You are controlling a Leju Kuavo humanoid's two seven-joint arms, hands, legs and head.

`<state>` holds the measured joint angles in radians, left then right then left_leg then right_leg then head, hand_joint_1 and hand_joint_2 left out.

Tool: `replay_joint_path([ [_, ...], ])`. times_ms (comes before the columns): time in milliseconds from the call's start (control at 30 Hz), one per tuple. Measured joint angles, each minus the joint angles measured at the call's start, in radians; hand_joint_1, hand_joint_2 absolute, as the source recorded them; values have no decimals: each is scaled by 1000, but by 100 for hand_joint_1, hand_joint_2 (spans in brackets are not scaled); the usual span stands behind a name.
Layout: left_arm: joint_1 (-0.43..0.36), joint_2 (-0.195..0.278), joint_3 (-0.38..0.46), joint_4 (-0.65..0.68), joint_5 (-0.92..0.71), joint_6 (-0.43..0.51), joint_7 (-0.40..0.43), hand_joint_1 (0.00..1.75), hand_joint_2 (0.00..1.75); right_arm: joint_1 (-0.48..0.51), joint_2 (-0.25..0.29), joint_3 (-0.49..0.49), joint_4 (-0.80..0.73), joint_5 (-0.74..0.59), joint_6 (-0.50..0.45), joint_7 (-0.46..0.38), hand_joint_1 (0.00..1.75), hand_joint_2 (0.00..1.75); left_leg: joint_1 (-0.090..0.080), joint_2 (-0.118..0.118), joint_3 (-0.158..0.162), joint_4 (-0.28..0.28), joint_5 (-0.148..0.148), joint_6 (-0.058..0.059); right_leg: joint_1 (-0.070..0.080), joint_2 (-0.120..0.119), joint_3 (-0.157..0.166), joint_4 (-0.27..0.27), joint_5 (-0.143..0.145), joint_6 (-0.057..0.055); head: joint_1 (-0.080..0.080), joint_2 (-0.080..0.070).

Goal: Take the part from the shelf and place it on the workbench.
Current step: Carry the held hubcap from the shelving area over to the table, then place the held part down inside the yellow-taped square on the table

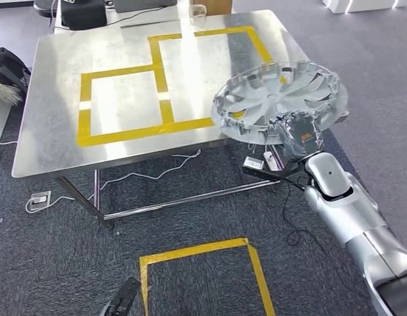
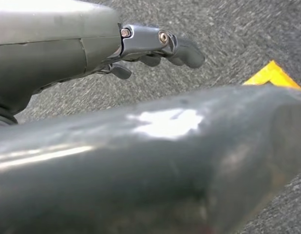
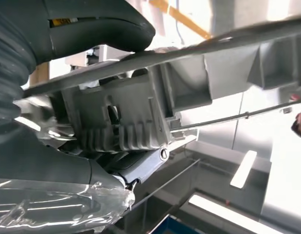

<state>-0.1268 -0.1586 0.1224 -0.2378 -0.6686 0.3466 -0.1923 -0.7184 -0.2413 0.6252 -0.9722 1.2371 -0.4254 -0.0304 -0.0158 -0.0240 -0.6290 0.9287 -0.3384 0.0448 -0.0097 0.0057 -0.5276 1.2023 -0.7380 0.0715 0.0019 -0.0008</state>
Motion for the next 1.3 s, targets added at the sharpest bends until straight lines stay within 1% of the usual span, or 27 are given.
replay_joint_path([
  [33,5,0,0,0,2,2,0,0,0,7,0,3,1,0,0,0,175,175,-2,-4,17,0,-13,1,3,0,-19,-15,-7,-6,0,0],
  [67,7,0,1,1,3,5,0,0,0,14,-1,5,1,0,1,-1,175,175,-4,-8,30,0,-24,1,6,0,-37,-54,29,-12,1,0],
  [100,8,-1,1,1,4,7,0,0,0,22,-3,6,2,0,2,0,175,175,-5,-13,41,0,-34,1,8,-1,-55,-104,104,-17,1,0],
  [133,9,-2,1,2,5,11,0,0,0,29,-6,7,3,0,2,1,175,175,-7,-18,48,5,-43,-1,9,-1,-72,-161,197,-21,1,0],
  [167,12,-2,1,3,7,13,0,0,0,37,-10,8,5,0,2,2,175,175,-9,-21,52,11,-52,-3,11,0,-82,-201,277,-25,0,0],
  [200,14,-2,1,4,9,16,0,0,0,41,-12,9,6,0,3,2,175,175,-11,-23,54,18,-61,-7,13,0,-89,-224,325,-27,0,0],
  [233,14,-2,2,5,10,19,1,0,0,39,-14,8,5,0,3,3,175,175,-12,-25,55,23,-70,-12,14,2,-91,-232,341,-30,-1,0],
  [267,10,0,2,4,12,22,1,0,0,33,-14,7,2,0,3,3,175,175,-15,-24,54,24,-79,-16,11,3,-87,-227,337,-31,-2,0],
  [300,3,0,2,4,12,26,3,0,0,25,-14,4,-3,0,3,4,175,175,-17,-19,53,29,-91,-24,7,3,-85,-227,334,-33,-3,0],
  [333,-5,0,2,4,12,32,6,0,0,19,-14,1,-6,0,3,5,175,175,-16,-12,48,48,-110,-36,2,3,-79,-229,333,-36,-5,0],
  [367,-11,0,3,3,12,38,13,0,0,18,-15,-2,-7,0,3,6,175,175,-14,-2,36,88,-137,-49,-4,2,-68,-232,330,-37,-5,0],
  [400,-15,-2,3,3,12,45,23,0,0,20,-16,-3,-6,1,4,6,175,175,-8,8,15,149,-169,-62,-6,2,-58,-234,325,-40,-7,0],
  [433,-15,-2,3,3,10,53,36,0,0,24,-17,-3,-4,2,4,7,175,175,0,14,-12,219,-200,-71,-8,1,-49,-235,320,-41,-7,0],
  [467,-15,-2,4,3,8,59,49,0,0,27,-17,-3,-2,3,5,7,175,175,6,17,-38,278,-218,-76,-10,1,-41,-235,314,-42,-7,0],
  [500,-15,-2,4,3,5,66,60,0,0,28,-17,-2,0,4,7,6,175,175,11,18,-57,309,-217,-79,-11,2,-34,-235,309,-42,-8,0],
  [533,-16,-2,4,4,3,71,70,0,0,28,-17,-1,0,5,10,6,175,175,13,18,-65,305,-191,-78,-12,3,-28,-235,305,-42,-8,0],
  [567,-18,-1,3,4,1,76,75,0,0,26,-17,0,1,6,12,6,175,175,14,18,-61,264,-145,-74,-13,4,-23,-236,301,-41,-7,0],
  [600,-20,-1,3,4,-1,79,79,0,0,22,-16,1,0,7,14,6,175,175,13,18,-50,200,-86,-68,-13,5,-20,-236,298,-39,-7,0],
  [633,-22,0,3,4,-3,81,82,0,0,17,-15,2,0,8,16,6,175,175,11,18,-37,138,-42,-61,-12,6,-17,-236,295,-37,-7,0],
  [667,-23,2,3,4,-5,82,82,0,0,10,-14,3,0,8,17,7,175,175,8,18,-23,84,-17,-53,-11,7,-19,-235,292,-33,-7,0],
  [700,-24,3,3,3,-6,84,84,0,0,3,-13,4,0,9,17,7,175,175,6,18,-13,51,-11,-46,-10,8,-22,-232,289,-28,-7,0],
  [733,-25,3,3,3,-6,85,85,0,0,-5,-13,5,-1,10,18,7,175,175,5,18,-7,37,-21,-42,-8,8,-25,-230,286,-23,-6,0],
  [800,-26,3,4,3,-3,85,89,0,0,-19,-12,6,-2,10,19,7,175,175,8,16,-4,27,-28,-47,-6,6,-29,-226,283,-23,-5,0],
  [867,-25,4,4,3,5,74,95,0,0,-25,-9,9,-2,10,21,5,175,175,8,12,-4,27,-29,-51,-5,2,-24,-228,282,-27,-5,0],
  [933,-24,4,5,4,10,61,103,0,0,-27,-7,12,-2,10,21,4,175,175,5,9,-3,31,-33,-43,-7,-3,-17,-236,282,-24,-5,0],
  [1200,-30,12,6,3,3,54,119,0,0,-57,17,15,-1,10,23,6,175,175,-11,8,-4,42,-43,-12,-22,-5,-8,-242,286,14,-6,0],
  [1300,-32,13,6,3,3,54,119,0,0,-63,20,14,-1,10,23,6,175,175,-11,9,-5,38,-47,-5,-23,-5,-5,-236,293,23,-7,0],
])
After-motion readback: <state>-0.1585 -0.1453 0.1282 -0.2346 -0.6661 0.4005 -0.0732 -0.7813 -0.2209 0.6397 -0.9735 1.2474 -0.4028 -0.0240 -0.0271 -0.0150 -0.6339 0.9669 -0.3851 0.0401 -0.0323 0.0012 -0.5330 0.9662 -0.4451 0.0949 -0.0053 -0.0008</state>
